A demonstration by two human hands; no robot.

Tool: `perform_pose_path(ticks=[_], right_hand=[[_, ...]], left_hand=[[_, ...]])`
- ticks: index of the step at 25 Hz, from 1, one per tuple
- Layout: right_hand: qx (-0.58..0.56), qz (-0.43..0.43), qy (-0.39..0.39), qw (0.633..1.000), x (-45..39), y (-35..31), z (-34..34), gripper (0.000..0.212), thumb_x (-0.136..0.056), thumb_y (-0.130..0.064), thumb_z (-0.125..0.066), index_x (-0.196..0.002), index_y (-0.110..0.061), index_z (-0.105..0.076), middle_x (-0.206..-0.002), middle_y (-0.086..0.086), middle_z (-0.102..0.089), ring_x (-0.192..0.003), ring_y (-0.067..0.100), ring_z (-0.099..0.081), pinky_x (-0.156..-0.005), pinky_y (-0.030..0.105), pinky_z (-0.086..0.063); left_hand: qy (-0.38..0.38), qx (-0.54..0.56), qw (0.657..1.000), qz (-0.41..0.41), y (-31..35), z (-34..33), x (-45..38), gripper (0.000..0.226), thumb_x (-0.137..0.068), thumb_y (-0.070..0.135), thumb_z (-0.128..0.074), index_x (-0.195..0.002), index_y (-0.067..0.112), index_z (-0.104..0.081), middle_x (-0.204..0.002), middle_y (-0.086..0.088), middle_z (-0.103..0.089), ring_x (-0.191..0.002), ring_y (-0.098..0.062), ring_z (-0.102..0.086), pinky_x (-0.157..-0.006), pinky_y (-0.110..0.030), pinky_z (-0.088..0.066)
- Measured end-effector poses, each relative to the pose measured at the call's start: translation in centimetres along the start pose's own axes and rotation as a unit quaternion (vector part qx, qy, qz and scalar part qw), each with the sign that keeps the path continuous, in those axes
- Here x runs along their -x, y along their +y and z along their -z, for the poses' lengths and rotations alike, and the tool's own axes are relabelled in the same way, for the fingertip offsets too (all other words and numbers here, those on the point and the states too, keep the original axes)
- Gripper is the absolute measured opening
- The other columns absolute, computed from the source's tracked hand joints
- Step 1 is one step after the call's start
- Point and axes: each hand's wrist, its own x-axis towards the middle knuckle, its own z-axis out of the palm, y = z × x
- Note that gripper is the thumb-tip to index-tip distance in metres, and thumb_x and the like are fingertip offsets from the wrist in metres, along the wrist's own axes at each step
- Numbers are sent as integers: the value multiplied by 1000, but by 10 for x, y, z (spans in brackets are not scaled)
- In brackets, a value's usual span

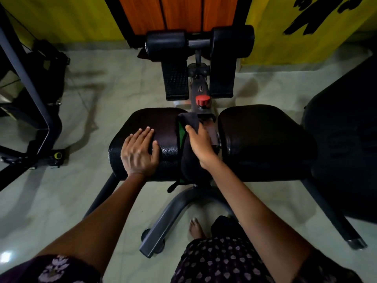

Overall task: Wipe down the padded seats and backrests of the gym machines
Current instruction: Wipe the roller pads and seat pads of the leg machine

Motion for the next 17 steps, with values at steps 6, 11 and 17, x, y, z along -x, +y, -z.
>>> perform_pose_path(ticks=[6,11,17], right_hand=[[126,-71,-48,988,-68,-37,-9,45,-95,-25,-54,-130,2,-49,-133,19,-52,-123,30,-50,-88,30,-39],[155,-26,-22,987,-55,-25,-9,43,-90,-27,-56,-128,-5,-52,-128,16,-55,-119,31,-51,-86,32,-38],[-17,119,98,988,44,15,-10,43,-93,-19,-57,-134,-7,-49,-131,6,-54,-119,17,-49,-97,18,-38]], left_hand=[[3,5,1000,-1,0,0,-2,39,-89,27,-43,-109,8,-71,-116,-9,-68,-111,-26,-63,-98,-38,-43],[6,3,1000,-5,-3,-1,-1,39,-89,28,-44,-109,8,-71,-116,-8,-68,-111,-25,-63,-98,-37,-43],[-7,16,1000,13,-2,-2,0,40,-87,30,-43,-104,9,-73,-111,-8,-70,-108,-25,-64,-96,-37,-46]])
